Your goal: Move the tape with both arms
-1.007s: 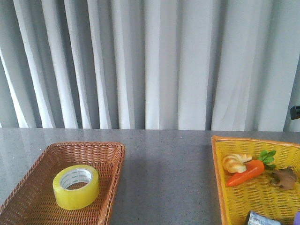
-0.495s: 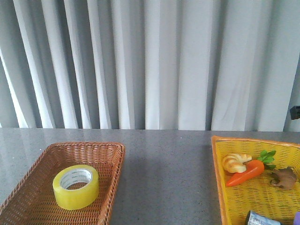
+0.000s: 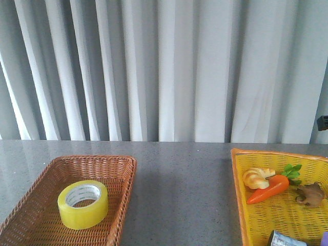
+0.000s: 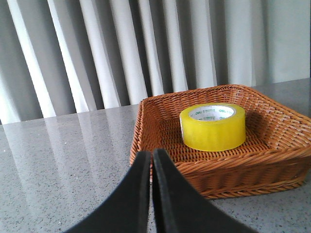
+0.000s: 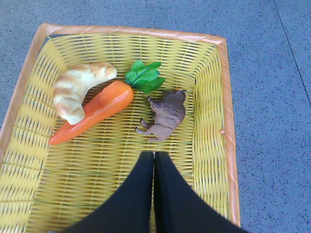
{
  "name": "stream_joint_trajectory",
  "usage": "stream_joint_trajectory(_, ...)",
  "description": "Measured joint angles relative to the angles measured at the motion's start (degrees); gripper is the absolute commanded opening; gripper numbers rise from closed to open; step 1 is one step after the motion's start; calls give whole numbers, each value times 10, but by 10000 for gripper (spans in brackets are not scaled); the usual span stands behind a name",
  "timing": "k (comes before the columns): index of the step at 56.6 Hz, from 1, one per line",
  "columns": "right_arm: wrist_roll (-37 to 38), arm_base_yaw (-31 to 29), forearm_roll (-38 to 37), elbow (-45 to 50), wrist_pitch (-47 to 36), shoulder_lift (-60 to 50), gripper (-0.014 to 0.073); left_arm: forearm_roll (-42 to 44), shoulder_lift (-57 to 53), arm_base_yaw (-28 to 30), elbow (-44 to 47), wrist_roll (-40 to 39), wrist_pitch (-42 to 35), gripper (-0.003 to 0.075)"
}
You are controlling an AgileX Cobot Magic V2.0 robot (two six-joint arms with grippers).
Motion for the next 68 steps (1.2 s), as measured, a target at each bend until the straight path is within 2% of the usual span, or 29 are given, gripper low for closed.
stream_joint_trajectory(49,0,0,0,8,-5,-7,-7,0,0,0,0,-1,1,-5)
stream_joint_trajectory(55,0,0,-2,83,-65,-63,-7,0,0,0,0,-1,1,-5)
stream_joint_trajectory(62,2,0,-4,232,-186,-161,-7,0,0,0,0,-1,1,-5)
stream_joint_trajectory(68,7,0,31,365,-267,-239,-7,0,0,0,0,-1,1,-5)
